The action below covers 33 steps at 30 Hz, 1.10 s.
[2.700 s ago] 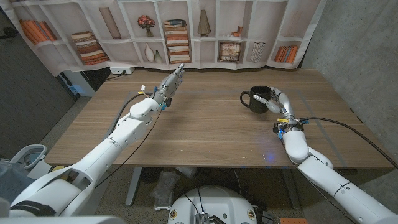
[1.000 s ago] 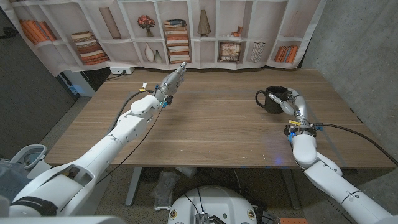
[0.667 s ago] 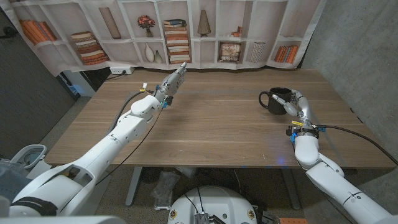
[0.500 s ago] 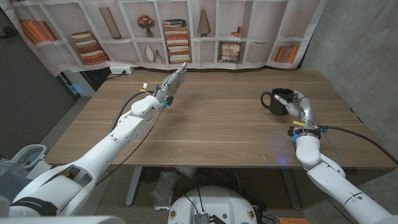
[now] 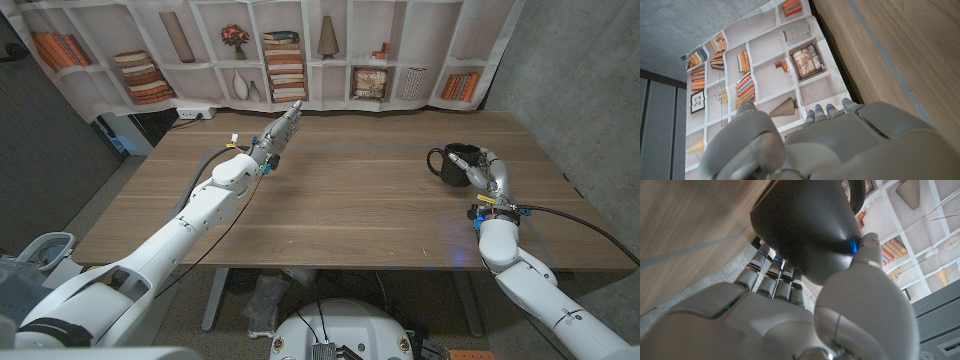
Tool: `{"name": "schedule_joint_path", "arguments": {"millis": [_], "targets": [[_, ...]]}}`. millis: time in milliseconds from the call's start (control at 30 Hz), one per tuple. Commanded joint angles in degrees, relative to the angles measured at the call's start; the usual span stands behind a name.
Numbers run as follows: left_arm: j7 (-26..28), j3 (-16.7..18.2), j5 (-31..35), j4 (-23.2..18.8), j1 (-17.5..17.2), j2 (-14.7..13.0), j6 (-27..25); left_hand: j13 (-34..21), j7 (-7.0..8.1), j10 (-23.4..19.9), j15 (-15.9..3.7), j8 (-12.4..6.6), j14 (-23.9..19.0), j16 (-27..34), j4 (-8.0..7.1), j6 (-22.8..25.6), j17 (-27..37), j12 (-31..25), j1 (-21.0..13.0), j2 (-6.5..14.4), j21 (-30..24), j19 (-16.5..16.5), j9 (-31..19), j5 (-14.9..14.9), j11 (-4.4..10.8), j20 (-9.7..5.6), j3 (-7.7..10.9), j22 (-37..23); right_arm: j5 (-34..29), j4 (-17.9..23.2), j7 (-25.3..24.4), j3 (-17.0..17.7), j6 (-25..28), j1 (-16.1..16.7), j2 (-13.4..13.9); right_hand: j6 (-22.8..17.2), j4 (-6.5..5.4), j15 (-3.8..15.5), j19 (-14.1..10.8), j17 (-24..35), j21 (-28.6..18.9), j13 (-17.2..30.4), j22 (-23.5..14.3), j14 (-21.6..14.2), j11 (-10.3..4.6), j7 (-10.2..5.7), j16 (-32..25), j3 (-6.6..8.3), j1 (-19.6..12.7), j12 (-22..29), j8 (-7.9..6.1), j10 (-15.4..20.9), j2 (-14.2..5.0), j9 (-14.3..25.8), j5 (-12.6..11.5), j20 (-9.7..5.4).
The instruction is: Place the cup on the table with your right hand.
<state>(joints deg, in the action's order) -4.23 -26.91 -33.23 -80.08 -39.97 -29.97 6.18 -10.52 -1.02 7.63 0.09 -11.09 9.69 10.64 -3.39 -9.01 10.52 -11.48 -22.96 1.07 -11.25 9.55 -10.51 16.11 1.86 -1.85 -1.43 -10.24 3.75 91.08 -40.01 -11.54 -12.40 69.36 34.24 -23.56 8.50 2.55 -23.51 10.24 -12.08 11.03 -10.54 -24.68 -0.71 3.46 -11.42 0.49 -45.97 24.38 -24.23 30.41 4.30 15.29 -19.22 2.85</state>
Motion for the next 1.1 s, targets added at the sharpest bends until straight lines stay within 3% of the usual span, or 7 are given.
{"name": "schedule_joint_path", "arguments": {"millis": [33,1100], "targets": [[0.6,0.0,0.2,-1.0,-0.1,-0.5,-0.9,-0.3,-0.13,0.3,-0.09,0.04,1.7,0.2,-0.02,-0.2,0.1,-0.2,-0.4,0.3,-0.3,2.8,-0.1,-0.2,-0.18,-0.82,-0.4,-0.2,-2.3,-4.8,-3.4,-0.7,-4.1,-2.4,-1.7,-11.7,-1.14,5.18,-0.5,0.3,-0.1,0.2,-0.1,-0.9,-8.44,-11.22,0.0,1.13,-9.1,0.3,-0.55,8.9,-9.09,0.4,0.2,-0.5],[-0.2,-0.6,0.4,0.8,1.0,0.4,-0.8,-0.3,-0.16,0.4,-0.08,-0.02,1.8,0.1,-0.1,-0.2,0.1,-0.2,-0.4,0.5,-0.2,3.1,-0.1,-0.4,0.04,-0.89,-0.68,-0.2,1.3,-5.3,-2.7,-0.7,3.1,-3.1,0.1,-12.2,-1.48,5.68,-0.5,0.4,0.1,0.2,-0.1,-1.5,-8.35,-11.45,0.1,0.98,-9.0,-0.2,-0.42,9.6,-9.36,0.5,0.6,-0.92]]}}
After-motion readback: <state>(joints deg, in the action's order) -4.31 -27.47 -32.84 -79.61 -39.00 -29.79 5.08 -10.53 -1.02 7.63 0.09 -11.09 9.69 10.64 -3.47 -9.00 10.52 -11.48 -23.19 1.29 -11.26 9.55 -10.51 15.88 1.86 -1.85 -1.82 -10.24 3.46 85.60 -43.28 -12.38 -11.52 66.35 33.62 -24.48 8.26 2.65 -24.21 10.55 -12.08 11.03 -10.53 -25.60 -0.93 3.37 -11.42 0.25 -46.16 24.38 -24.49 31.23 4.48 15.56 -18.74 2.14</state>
